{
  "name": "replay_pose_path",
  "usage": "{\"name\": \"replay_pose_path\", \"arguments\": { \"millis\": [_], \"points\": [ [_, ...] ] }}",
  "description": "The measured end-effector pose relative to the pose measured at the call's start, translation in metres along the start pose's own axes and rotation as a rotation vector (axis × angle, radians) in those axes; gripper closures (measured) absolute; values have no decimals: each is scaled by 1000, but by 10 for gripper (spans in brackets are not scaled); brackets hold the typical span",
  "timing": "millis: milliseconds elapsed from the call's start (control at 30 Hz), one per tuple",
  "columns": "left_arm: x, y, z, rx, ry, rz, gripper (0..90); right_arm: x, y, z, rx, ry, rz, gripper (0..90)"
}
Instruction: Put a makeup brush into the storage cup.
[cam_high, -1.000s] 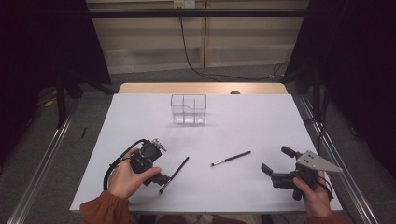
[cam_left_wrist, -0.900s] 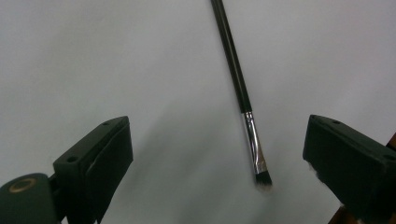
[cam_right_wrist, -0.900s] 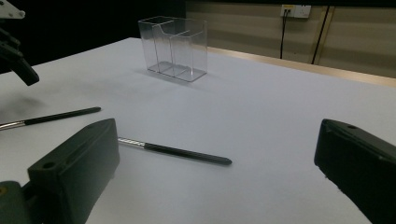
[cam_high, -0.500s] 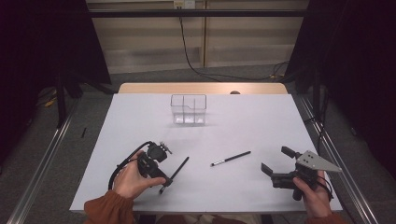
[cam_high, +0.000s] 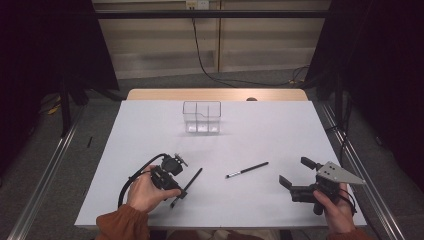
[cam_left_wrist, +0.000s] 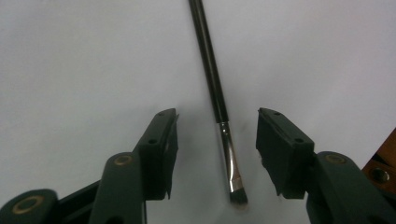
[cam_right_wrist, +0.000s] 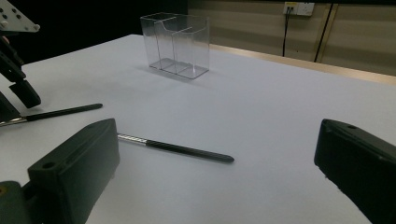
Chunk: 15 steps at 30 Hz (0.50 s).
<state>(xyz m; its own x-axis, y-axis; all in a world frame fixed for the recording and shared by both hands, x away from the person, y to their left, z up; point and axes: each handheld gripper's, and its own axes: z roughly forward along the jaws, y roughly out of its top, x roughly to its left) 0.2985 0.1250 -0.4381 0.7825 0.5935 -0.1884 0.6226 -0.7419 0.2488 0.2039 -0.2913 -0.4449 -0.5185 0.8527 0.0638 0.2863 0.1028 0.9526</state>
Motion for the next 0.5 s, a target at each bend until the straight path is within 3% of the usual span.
{"name": "replay_pose_path", "arguments": {
  "millis": [233, 500],
  "points": [
    [-3, 2, 5, 21, 16, -10, 564, 0, 0, 1, 4, 0, -1, 0],
    [-16, 6, 10, 63, 132, 27, 637, 1, 0, 1, 5, 7, -8, 0]
  ]
}}
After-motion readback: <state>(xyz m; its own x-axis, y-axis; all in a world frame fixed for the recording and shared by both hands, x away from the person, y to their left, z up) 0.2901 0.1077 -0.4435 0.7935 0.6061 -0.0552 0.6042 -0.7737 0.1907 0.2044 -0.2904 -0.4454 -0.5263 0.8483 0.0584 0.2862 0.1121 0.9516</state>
